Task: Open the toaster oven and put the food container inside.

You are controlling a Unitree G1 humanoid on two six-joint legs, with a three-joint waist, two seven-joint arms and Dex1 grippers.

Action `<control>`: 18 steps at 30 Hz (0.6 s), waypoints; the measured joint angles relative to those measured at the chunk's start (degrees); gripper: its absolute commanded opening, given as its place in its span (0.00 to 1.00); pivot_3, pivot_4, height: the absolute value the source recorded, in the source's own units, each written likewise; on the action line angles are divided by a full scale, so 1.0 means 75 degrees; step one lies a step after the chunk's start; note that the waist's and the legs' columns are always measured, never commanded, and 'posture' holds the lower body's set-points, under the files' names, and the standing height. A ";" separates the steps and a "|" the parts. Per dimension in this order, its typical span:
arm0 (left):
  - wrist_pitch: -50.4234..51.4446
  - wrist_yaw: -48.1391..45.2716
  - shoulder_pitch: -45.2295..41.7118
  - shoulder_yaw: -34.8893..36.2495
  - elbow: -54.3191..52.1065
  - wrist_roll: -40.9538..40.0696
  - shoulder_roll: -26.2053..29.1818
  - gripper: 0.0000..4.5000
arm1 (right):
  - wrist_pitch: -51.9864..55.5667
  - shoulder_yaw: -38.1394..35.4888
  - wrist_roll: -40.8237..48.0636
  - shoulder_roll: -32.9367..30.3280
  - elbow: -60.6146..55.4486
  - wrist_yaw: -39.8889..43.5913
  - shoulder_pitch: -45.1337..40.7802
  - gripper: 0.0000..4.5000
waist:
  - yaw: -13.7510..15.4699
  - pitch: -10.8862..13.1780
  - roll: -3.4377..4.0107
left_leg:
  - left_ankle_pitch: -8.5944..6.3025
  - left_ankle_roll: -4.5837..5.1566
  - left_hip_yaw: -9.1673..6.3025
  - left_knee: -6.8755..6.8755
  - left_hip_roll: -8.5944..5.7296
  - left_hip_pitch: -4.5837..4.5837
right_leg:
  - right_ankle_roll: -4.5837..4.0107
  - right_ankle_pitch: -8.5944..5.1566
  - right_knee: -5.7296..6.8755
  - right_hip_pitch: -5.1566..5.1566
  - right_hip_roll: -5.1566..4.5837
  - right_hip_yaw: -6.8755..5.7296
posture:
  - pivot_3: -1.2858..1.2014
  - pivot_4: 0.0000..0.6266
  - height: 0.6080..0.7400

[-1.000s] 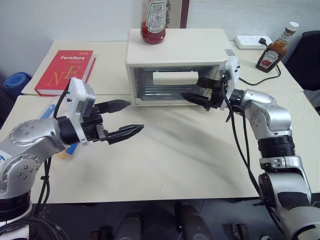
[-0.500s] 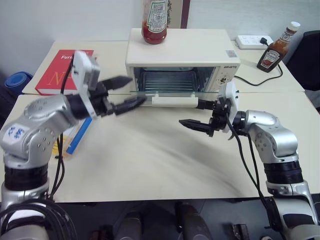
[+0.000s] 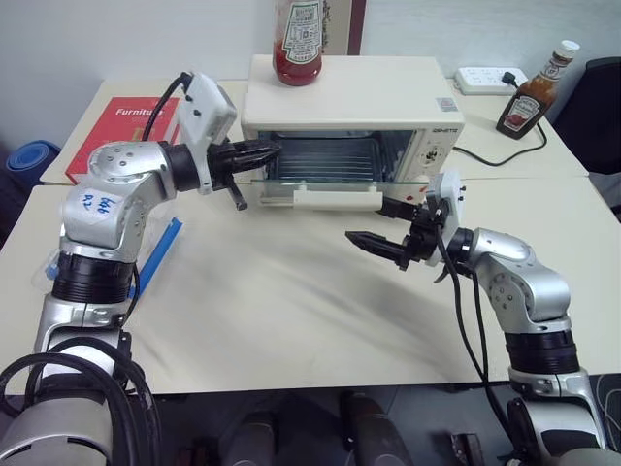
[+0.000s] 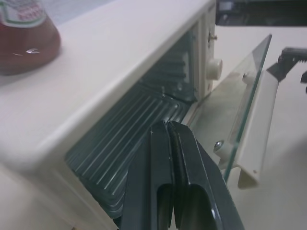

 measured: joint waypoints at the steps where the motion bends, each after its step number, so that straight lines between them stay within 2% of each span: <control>1: -0.0081 -0.0079 0.0000 -0.0063 0.0064 0.0103 -0.0004 0.01 | 0.0031 0.0000 0.0004 -0.0003 -0.0048 -0.0022 0.0018 1.00 | -0.0003 0.0000 0.0000 | 0.0000 0.0000 0.0000 0.0000 0.0000 -0.0001 | 0.0000 0.0000 0.0000 -0.0002 0.0000 0.0000 | 0.52 0.24 1.00; 7: -0.0409 -0.0768 0.0204 -0.0292 0.0057 0.0531 0.0000 0.01 | 0.0271 -0.0051 0.0027 -0.0246 -0.0971 -0.0441 0.0670 1.00 | 0.0010 0.0000 0.0000 | -0.0001 0.0002 -0.0002 0.0001 0.0000 -0.0010 | 0.0000 0.0000 -0.0003 -0.0008 0.0000 -0.0001 | 0.52 0.24 1.00; 10: -0.0527 -0.0867 0.0446 -0.0423 -0.0054 0.0755 -0.0012 0.01 | 0.0401 -0.0374 0.0160 -0.0926 -0.1735 -0.0332 0.1584 1.00 | 0.0040 0.0000 0.0000 | -0.0003 0.0006 -0.0004 0.0008 -0.0002 -0.0015 | 0.0000 0.0000 0.0000 -0.0006 -0.0001 0.0000 | 0.52 0.24 1.00; 14: -0.0564 -0.1091 0.1083 -0.0448 -0.0617 0.0926 0.0188 0.01 | 0.0917 -0.1485 0.0765 -0.2276 -0.2466 0.0271 0.3100 1.00 | 0.0128 0.0001 -0.0002 | -0.0009 0.0018 -0.0001 0.0036 -0.0003 -0.0018 | 0.0004 0.0002 -0.0002 0.0000 -0.0001 0.0007 | 0.52 0.24 1.00; 16: -0.0617 -0.1149 0.1308 -0.0549 -0.0950 0.1056 0.0210 0.01 | 0.1219 -0.2125 0.1271 -0.2674 -0.2806 0.0463 0.3378 1.00 | 0.0099 0.0003 -0.0006 | -0.0011 0.0022 -0.0002 0.0065 -0.0001 -0.0010 | 0.0005 0.0002 -0.0005 0.0012 0.0003 0.0009 | 0.52 0.24 1.00; 18: -0.0888 -0.1092 0.1588 -0.0710 -0.1170 0.1397 0.0257 0.01 | 0.1447 -0.2609 0.1767 -0.2969 -0.3062 0.0593 0.3519 1.00 | 0.0070 0.0003 -0.0006 | -0.0013 0.0030 -0.0012 0.0065 0.0004 0.0048 | 0.0003 0.0001 -0.0007 0.0080 0.0014 0.0006 | 0.52 0.24 1.00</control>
